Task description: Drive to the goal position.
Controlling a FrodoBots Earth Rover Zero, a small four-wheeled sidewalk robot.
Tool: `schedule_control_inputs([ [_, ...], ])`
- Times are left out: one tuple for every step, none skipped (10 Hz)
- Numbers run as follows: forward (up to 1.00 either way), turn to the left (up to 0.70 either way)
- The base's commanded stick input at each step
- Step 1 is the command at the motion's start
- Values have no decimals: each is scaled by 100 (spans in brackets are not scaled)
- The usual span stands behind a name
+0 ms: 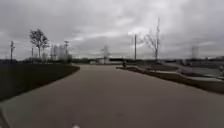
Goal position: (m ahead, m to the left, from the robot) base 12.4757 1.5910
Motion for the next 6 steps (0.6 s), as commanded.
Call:
schedule_control_inputs([
  [100, 0],
  [100, 0],
  [100, 1],
  [100, 32],
  [100, 17],
  [100, 0],
])
